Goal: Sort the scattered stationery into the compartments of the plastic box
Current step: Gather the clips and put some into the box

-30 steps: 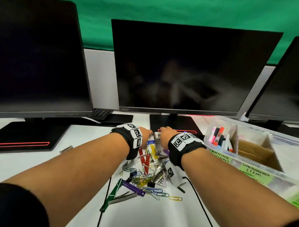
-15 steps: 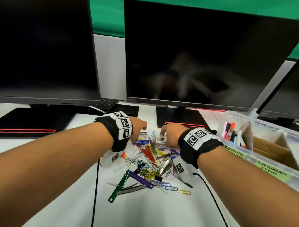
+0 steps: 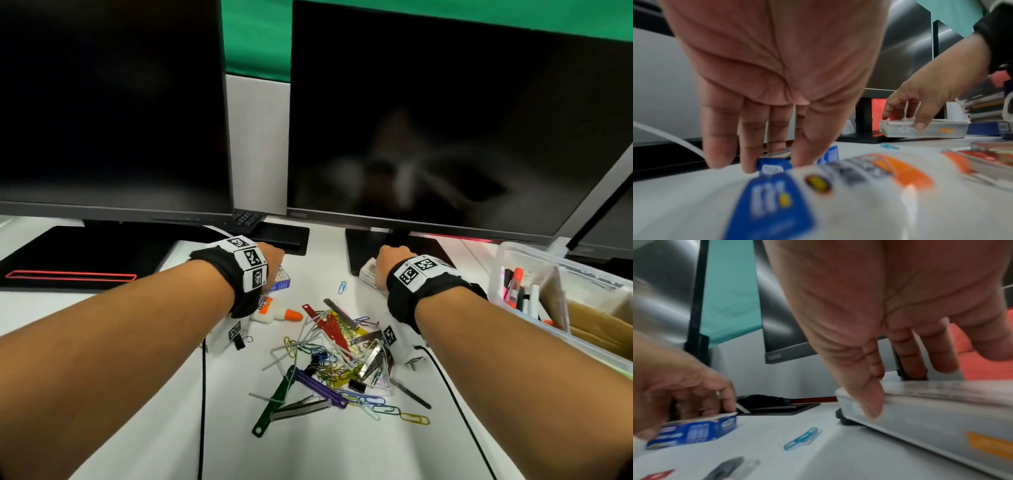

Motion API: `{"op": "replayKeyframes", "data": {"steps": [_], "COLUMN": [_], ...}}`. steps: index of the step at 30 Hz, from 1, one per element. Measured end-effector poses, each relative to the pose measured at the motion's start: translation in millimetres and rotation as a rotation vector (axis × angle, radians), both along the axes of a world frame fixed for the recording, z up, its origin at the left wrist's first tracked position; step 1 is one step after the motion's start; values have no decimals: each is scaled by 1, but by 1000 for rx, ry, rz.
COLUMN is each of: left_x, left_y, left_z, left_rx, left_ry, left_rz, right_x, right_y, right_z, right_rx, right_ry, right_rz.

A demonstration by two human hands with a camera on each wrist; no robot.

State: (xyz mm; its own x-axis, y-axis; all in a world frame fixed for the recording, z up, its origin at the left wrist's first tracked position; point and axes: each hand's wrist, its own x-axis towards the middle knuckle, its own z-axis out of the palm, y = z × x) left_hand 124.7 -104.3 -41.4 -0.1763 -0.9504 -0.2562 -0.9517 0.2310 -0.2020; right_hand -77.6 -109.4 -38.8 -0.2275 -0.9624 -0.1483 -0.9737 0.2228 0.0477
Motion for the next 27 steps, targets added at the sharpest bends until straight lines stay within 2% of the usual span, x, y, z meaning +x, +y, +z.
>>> {"op": "replayKeyframes", "data": {"steps": [3, 5, 7, 10, 14, 17, 22, 25, 27], "left_x": [-3, -9, -14, -20, -17, -2, 24, 23, 18], "left_y": [0, 1, 2, 12, 29, 43, 70, 88, 96], "left_z": [0, 2, 7, 20, 38, 44, 38, 22, 12], "left_rx": [11, 1, 10, 12, 27, 49, 28, 50, 65], "left_ry": [10, 10, -8, -55, -107, -94, 13, -20, -54], "left_rz": [-21, -40, -44, -85, -108, -84, -5, -7, -21], "right_x": [13, 24, 32, 34, 34, 35, 27, 13, 2], "right_y": [1, 4, 9, 15, 30, 52, 83, 98, 106], "right_z": [4, 3, -2, -6, -1, 5, 3, 4, 2], "right_rx": [-132, -51, 96, 254, 309, 331, 317, 225, 190], "right_ry": [21, 43, 88, 142, 166, 110, -38, -112, -84], "right_rz": [183, 370, 449, 468, 516, 592, 619, 539, 467]}}
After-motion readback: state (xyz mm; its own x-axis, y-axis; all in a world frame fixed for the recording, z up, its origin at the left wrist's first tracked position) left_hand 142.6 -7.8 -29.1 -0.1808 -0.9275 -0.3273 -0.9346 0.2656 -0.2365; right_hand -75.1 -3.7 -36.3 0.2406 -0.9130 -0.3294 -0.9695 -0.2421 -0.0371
